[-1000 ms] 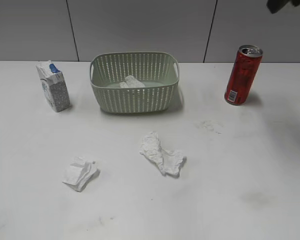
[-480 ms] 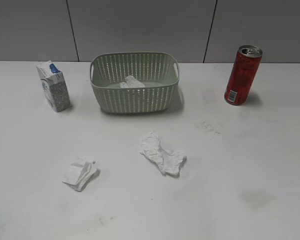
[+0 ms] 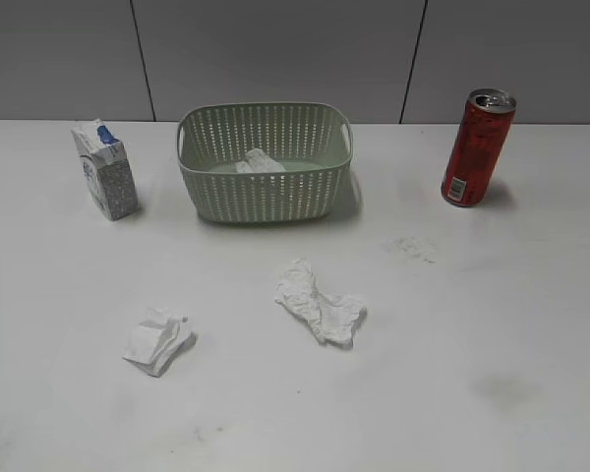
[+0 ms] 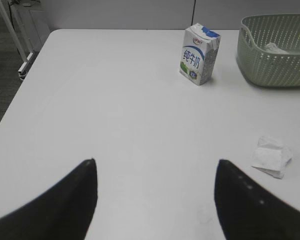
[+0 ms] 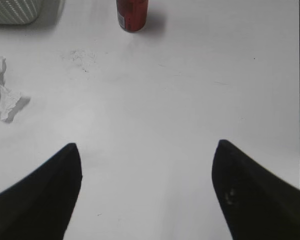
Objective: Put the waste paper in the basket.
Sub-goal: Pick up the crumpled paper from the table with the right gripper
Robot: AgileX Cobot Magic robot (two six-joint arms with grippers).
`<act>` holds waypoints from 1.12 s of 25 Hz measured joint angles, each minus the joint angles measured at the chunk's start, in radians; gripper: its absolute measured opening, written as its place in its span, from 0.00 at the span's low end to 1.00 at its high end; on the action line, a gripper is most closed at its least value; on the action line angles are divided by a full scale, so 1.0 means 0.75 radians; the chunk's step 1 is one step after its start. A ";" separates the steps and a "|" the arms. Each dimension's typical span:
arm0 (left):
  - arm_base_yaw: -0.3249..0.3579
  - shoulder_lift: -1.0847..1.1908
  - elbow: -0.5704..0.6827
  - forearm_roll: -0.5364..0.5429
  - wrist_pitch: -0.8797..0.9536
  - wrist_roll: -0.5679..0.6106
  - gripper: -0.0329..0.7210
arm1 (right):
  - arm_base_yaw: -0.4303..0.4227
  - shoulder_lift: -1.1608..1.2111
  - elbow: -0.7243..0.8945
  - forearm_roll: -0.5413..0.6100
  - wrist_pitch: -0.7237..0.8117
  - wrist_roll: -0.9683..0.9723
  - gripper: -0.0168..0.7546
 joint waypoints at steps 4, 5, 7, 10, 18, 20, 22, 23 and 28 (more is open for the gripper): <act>0.000 0.000 0.000 0.000 0.000 0.000 0.78 | 0.000 -0.207 0.167 0.000 -0.082 0.004 0.80; 0.000 0.000 0.000 0.000 0.000 0.000 0.78 | 0.000 -0.262 0.201 0.000 -0.097 0.006 0.80; 0.000 0.000 0.000 0.000 0.000 0.000 0.78 | 0.000 -0.371 0.286 0.000 -0.137 0.005 0.79; 0.000 0.000 0.000 0.000 0.000 0.000 0.78 | 0.000 -0.523 0.427 0.000 -0.229 0.005 0.79; 0.000 0.000 0.000 0.000 0.000 0.000 0.78 | 0.000 -0.905 0.810 0.000 -0.346 0.005 0.79; 0.000 0.000 0.000 0.000 0.000 0.000 0.78 | 0.000 -1.000 0.875 0.000 -0.347 0.005 0.79; 0.000 0.000 0.000 0.000 0.000 0.000 0.78 | 0.000 -1.086 0.924 0.000 -0.345 0.005 0.79; 0.000 0.000 0.000 0.000 0.000 0.000 0.78 | 0.000 -1.131 0.937 0.000 -0.339 0.005 0.79; 0.000 0.000 0.000 0.000 -0.002 0.000 0.78 | 0.000 -1.264 0.975 -0.002 -0.266 0.005 0.79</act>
